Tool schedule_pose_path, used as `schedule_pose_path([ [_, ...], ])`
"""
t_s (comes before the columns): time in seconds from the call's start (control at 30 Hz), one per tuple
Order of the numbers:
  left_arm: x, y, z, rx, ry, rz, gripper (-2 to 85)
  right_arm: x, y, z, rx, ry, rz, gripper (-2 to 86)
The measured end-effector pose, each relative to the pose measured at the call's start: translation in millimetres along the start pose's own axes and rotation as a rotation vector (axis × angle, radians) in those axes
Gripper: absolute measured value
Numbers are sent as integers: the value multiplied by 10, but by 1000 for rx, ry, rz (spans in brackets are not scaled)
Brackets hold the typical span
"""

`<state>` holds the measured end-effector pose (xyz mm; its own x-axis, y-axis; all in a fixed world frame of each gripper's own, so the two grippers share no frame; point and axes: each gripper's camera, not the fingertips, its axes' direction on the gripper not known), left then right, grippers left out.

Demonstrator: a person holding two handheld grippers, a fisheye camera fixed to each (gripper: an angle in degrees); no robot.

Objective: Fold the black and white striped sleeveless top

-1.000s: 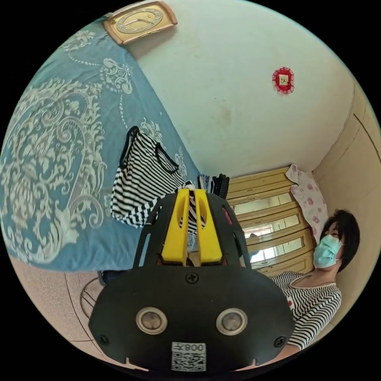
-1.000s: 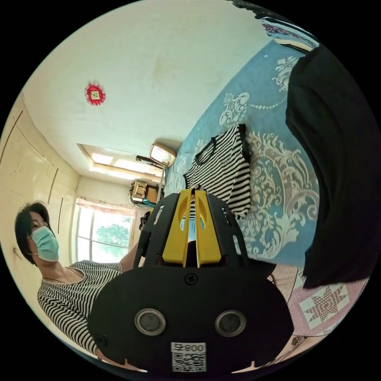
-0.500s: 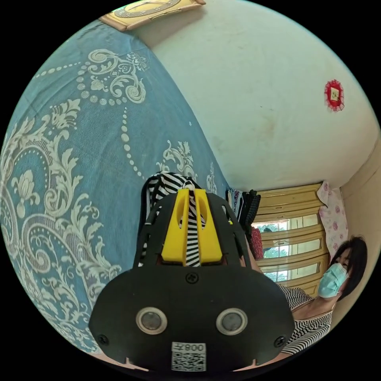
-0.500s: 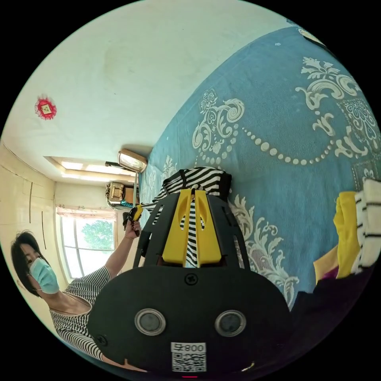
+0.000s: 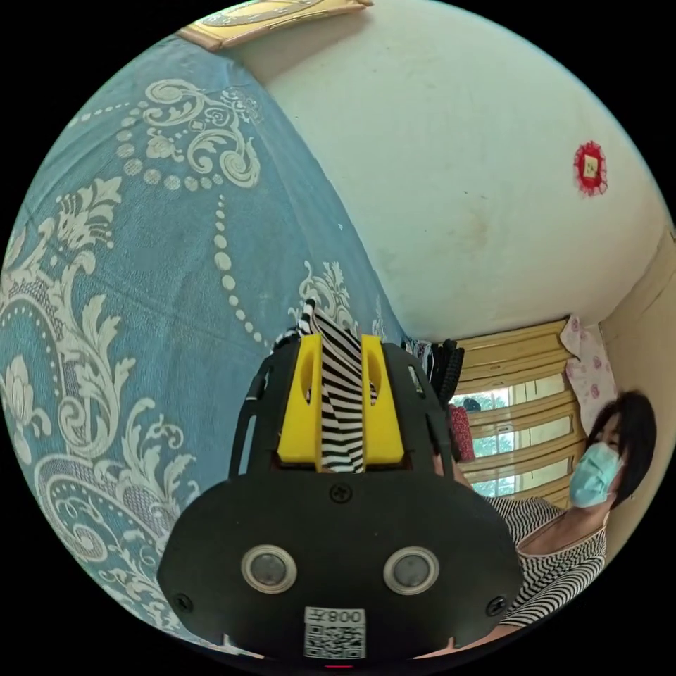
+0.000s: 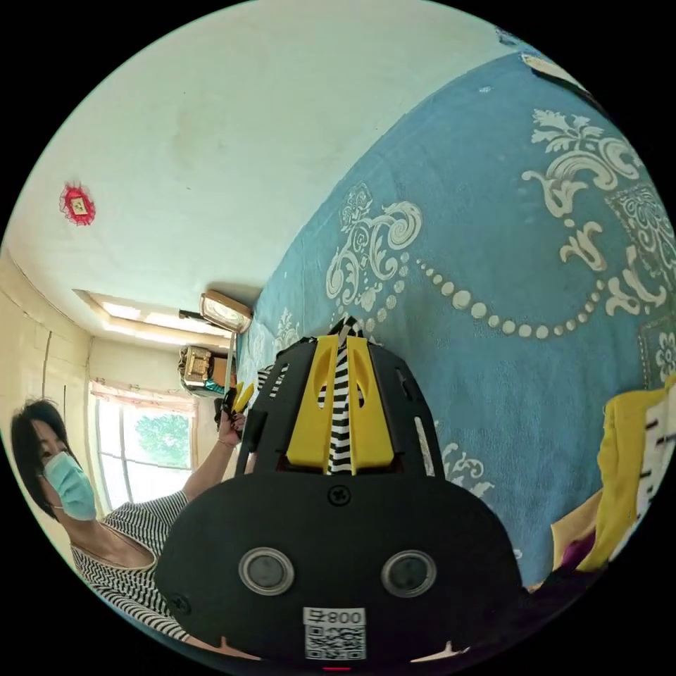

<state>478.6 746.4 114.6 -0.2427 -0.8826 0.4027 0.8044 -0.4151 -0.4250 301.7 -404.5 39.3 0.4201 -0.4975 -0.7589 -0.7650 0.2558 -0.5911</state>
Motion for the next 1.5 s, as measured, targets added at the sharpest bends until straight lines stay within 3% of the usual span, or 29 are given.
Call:
schedule_pose_path([
  [0.17, 873, 143, 572, -197, -157, 266, 49, -597, 249, 257, 93, 72, -151, 14],
  [0.27, 1357, 76, 1108, -340, -319, 430, 22, -1205, 279, 1100, -135, 214, -349, 6],
  [0.47, 2015, -108, 1967, -483, -571, 632, 4, -2135, 433, 2700, -412, 486, -712, 0],
  [0.67, 2452, -199, 2235, -433, -739, 733, 2, -2505, 563, 3465, -400, 746, -865, -4],
  [1.0, 2882, -324, 2345, -381, -782, 743, 1, -2816, 736, 3812, -399, 595, -925, -3],
  [1.17, 3117, -344, 2295, -317, -785, 756, 1, -2872, 676, 4107, -397, 697, -947, -2],
  [1.27, 3276, -313, 2234, -302, -749, 808, 1, -2965, 542, 4014, -369, 569, -926, -1],
  [1.43, 3113, -312, 2285, -463, -767, 745, 2, -2808, 443, 4216, -460, 594, -892, -3],
  [1.5, 3127, -256, 2167, -425, -740, 752, 2, -2738, 463, 4193, -444, 582, -882, -4],
])
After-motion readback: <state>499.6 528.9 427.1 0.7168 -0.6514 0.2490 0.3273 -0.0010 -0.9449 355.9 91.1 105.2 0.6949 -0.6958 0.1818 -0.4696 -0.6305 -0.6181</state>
